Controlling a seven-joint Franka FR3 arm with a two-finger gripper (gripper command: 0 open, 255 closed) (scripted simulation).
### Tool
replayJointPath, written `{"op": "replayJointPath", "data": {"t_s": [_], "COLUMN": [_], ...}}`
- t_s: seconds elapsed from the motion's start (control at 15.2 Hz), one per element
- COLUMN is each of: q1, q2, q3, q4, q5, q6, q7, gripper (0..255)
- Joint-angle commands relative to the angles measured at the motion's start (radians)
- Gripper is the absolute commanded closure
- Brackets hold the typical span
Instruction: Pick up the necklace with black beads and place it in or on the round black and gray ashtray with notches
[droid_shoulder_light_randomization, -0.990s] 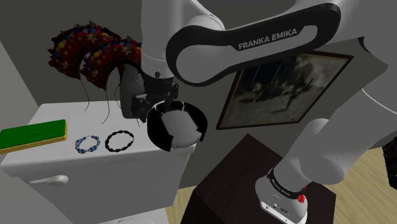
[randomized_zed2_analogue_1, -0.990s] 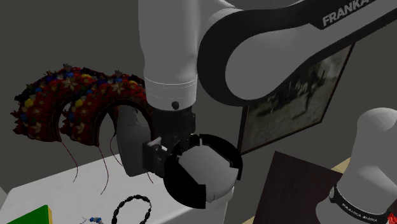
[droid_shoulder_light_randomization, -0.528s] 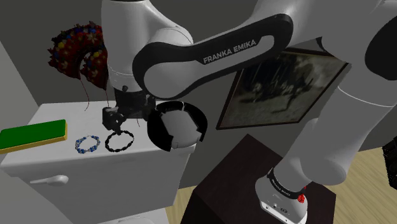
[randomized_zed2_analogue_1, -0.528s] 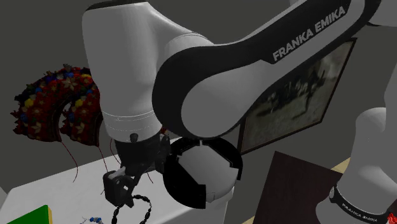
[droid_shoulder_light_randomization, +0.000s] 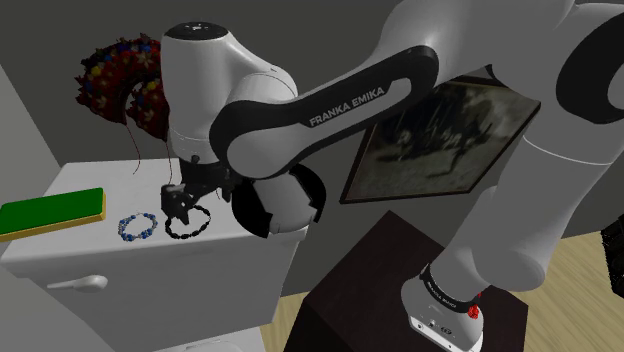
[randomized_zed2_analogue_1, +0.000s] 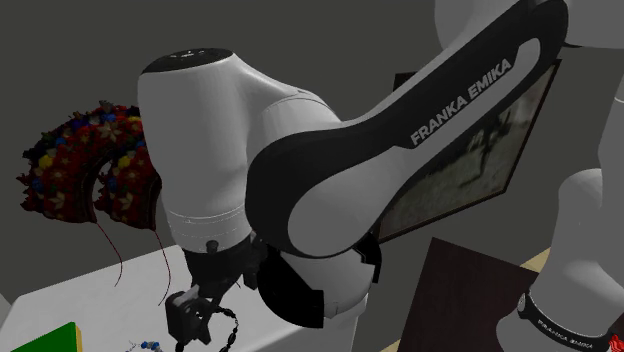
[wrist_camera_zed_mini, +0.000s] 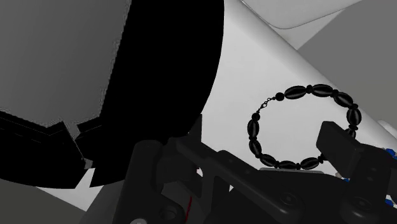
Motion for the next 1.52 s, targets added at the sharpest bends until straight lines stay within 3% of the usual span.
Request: {"op": "replayJointPath", "data": {"t_s": [0.0,0.33,0.4,0.99,1.45], "q1": [0.000,-0.001,-0.001,-0.001,-0.007], "q2": [0.003,0.003,0.003,0.003,-0.038], "q3": [-0.001,-0.001,-0.001,-0.001,0.005], "q4": [-0.007,-0.007,-0.008,-0.007,0.043], "q5": [-0.001,-0.002,-0.001,-0.002,0.030], "q6": [0.005,0.005,0.006,0.005,-0.079], "q7": [0.002,0.002,0.000,0.002,-0.023], "gripper": [0,0,255,255,255]}}
